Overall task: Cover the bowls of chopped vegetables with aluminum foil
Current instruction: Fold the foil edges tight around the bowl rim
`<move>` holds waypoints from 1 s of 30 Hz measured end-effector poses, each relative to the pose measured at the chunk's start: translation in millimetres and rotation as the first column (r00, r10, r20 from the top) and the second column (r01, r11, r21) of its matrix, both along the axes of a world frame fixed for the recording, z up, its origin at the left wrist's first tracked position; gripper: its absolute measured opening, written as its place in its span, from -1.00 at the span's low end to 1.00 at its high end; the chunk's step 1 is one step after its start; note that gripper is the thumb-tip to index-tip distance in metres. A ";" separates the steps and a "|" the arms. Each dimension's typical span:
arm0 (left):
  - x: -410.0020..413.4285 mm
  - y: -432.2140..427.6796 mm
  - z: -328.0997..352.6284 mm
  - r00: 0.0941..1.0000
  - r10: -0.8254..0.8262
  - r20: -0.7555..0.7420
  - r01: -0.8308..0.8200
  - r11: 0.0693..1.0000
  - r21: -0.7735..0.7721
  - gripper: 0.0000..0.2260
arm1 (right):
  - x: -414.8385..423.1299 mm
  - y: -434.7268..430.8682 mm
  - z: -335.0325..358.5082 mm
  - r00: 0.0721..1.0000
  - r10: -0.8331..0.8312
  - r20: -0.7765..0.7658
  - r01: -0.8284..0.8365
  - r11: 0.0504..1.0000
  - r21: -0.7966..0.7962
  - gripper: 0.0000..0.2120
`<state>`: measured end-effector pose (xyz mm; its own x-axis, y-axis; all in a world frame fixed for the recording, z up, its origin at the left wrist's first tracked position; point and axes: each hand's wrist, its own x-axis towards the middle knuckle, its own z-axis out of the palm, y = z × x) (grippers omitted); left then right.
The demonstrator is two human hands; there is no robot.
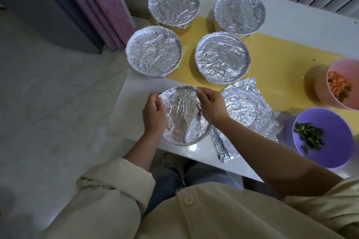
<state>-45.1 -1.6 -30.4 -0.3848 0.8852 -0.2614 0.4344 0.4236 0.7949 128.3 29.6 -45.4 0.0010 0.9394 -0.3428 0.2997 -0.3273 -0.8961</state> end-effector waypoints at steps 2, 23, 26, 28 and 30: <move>-1.0 0.2 0.1 0.999 -0.015 0.042 0.016 1.000 -0.026 -0.74 | 2.5 1.1 2.5 0.999 0.027 -0.024 -0.027 1.000 0.005 -0.68; -2.1 -15.4 10.5 0.972 0.134 0.194 -0.106 0.983 -0.148 -0.72 | -12.3 -58.5 31.1 0.958 -0.269 0.101 0.270 0.963 0.003 -0.64; -5.0 -16.6 9.5 0.959 0.176 0.221 -0.140 0.976 -0.169 -0.66 | -22.1 -57.3 25.9 0.937 -0.337 0.095 0.339 0.941 -0.013 -0.66; -5.7 -16.2 11.2 0.960 0.168 0.226 -0.129 0.976 -0.177 -0.65 | -22.2 -56.5 23.5 0.940 -0.336 0.063 0.339 0.940 -0.049 -0.66; -6.9 -17.1 9.4 0.956 0.162 0.243 -0.117 0.974 -0.192 -0.68 | -18.4 -57.0 23.2 0.941 -0.337 0.024 0.338 0.936 -0.102 -0.65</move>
<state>-51.9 -18.8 -21.0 -0.4013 0.7596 -0.5118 0.1532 0.6065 0.7802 109.9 -27.4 -22.2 0.3142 0.8428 -0.4370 0.1608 -0.5010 -0.8504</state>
